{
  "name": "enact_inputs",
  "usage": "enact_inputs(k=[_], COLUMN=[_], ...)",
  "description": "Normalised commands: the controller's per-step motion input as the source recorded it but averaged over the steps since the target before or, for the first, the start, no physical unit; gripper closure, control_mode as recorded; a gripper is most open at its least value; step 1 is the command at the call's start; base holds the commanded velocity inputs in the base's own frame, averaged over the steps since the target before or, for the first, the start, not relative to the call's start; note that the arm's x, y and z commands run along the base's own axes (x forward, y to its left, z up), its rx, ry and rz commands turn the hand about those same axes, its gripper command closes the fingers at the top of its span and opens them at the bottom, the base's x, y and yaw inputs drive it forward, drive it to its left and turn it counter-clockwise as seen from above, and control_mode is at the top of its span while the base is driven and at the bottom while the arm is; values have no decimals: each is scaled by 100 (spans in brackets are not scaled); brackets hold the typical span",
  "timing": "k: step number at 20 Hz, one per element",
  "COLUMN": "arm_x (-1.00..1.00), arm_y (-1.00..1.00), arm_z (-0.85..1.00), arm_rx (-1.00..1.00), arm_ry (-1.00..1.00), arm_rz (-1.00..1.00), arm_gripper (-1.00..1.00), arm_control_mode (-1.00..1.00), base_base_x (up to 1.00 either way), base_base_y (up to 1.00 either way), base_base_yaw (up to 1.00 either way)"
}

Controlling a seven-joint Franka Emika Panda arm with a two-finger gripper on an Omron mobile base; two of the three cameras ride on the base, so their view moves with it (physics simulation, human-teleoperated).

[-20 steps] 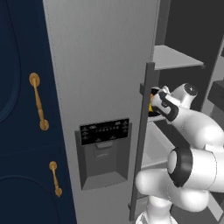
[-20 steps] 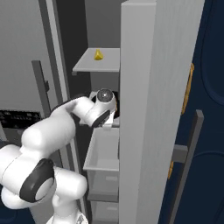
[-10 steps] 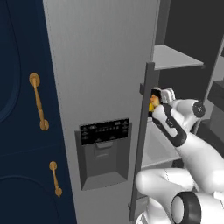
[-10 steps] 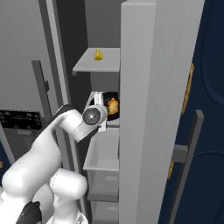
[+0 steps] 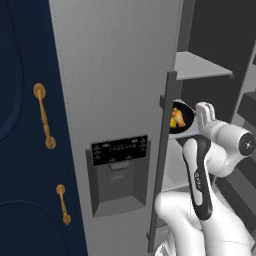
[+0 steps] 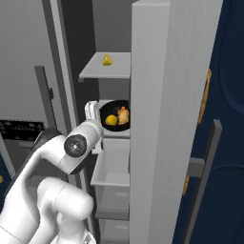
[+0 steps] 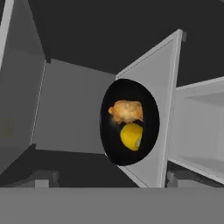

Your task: Pick the chicken drumstick and lemon from their plates and place them in the bowl. Then put the bowl in the fridge.

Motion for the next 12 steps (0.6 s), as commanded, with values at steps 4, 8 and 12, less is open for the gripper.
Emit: enact_inputs(k=[4,8,12], arm_x=[-100,-100,-100], arm_y=[-1,0,31], arm_z=[100,88,50], arm_rx=[4,0,0], arm_ry=[4,3,-6], arm_rz=[6,14,16], arm_gripper=[-100,-100,-100], arm_control_mode=[-100,-100,-100], base_base_x=[0,0,0], base_base_y=[0,0,0], base_base_yaw=[0,0,0])
